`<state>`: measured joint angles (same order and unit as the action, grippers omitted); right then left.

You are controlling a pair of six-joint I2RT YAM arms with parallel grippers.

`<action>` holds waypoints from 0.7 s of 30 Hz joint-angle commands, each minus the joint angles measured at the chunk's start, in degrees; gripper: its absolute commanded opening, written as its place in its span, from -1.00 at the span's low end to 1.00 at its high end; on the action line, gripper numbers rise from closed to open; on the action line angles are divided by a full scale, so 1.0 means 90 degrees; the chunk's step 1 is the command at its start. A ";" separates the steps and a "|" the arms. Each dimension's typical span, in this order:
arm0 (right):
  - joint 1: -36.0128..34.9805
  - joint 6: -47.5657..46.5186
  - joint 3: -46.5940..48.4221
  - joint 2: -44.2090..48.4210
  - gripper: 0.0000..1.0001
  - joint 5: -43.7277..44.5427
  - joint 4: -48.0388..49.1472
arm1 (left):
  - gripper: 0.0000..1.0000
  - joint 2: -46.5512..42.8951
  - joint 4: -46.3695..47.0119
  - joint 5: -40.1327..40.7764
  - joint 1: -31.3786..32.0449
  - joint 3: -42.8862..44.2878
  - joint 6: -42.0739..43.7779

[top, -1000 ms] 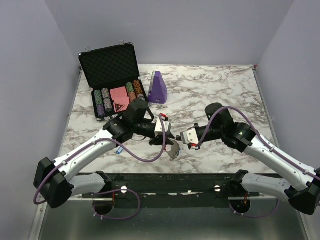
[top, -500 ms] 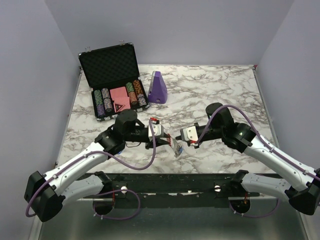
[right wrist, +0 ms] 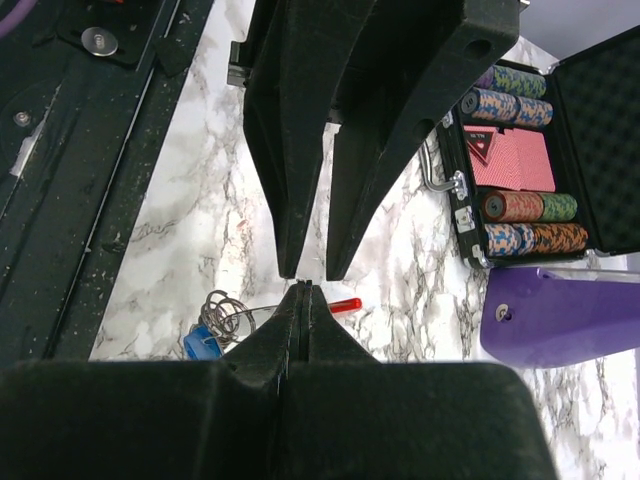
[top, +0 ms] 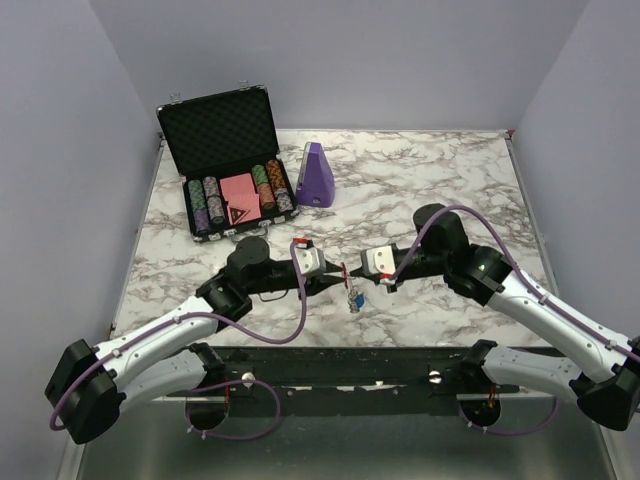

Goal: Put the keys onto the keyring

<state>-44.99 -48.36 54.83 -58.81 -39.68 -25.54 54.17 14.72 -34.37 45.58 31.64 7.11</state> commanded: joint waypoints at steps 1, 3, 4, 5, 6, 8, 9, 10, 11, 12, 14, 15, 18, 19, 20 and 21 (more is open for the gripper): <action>0.0038 0.0129 -0.0086 0.0128 -0.99 0.0044 0.0230 | -0.35 0.0143 0.0795 0.0255 0.0033 -0.0078 -0.0302; 0.0028 0.0129 -0.0096 0.0137 -0.99 0.0054 0.0250 | -0.37 0.0172 0.0913 0.0119 0.0043 -0.0107 -0.0341; 0.0028 0.0129 -0.0096 0.0128 -0.99 0.0063 0.0250 | -0.39 0.0192 0.0933 0.0060 0.0043 -0.0097 -0.0361; 0.0028 0.0119 -0.0096 0.0137 -0.99 0.0063 0.0250 | -0.40 0.0211 0.0933 -0.0018 0.0043 -0.0088 -0.0361; 0.0028 0.0119 -0.0106 0.0147 -0.99 0.0073 0.0260 | -0.41 0.0221 0.0923 -0.0096 0.0043 -0.0097 -0.0361; 0.0028 0.0129 -0.0115 0.0147 -0.99 0.0083 0.0260 | -0.42 0.0231 0.0904 -0.0252 0.0033 -0.0107 -0.0351; 0.0028 0.0129 -0.0115 0.0147 -0.99 0.0093 0.0260 | -0.41 0.0221 0.0884 -0.0321 0.0043 -0.0126 -0.0341; 0.0028 0.0139 -0.0115 0.0157 -0.99 0.0102 0.0260 | -0.42 0.0211 0.0845 -0.0389 0.0043 -0.0136 -0.0332; 0.0038 0.0129 -0.0115 0.0157 -0.99 0.0112 0.0260 | -0.41 0.0192 0.0806 -0.0458 0.0033 -0.0146 -0.0303; 0.0038 0.0139 -0.0125 0.0157 -0.99 0.0112 0.0260 | -0.42 0.0182 0.0748 -0.0487 0.0033 -0.0166 -0.0283; 0.0038 0.0148 -0.0115 0.0167 -0.99 0.0122 0.0269 | -0.42 0.0172 0.0689 -0.0556 0.0033 -0.0195 -0.0253; 0.0038 0.0139 -0.0125 0.0176 -0.99 0.0122 0.0269 | -0.42 0.0182 0.0660 -0.0575 0.0033 -0.0205 -0.0253; 0.0048 0.0148 -0.0125 0.0176 -0.99 0.0122 0.0269 | -0.42 0.0231 0.0659 -0.0605 0.0033 -0.0234 -0.0244; 0.0048 0.0149 -0.0116 0.0177 -0.99 0.0122 0.0260 | -0.42 0.0260 0.0688 -0.0605 0.0043 -0.0244 -0.0253; 0.0048 0.0158 -0.0125 0.0167 -0.99 0.0122 0.0269 | -0.42 0.0289 0.0737 -0.0615 0.0033 -0.0263 -0.0273; 0.0058 0.0158 -0.0116 0.0167 -0.99 0.0112 0.0269 | -0.42 0.0318 0.0786 -0.0634 0.0043 -0.0244 -0.0292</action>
<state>-44.88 -47.94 54.19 -58.41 -39.44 -24.93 56.14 20.51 -37.52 45.63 30.06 4.64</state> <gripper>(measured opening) 0.005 0.294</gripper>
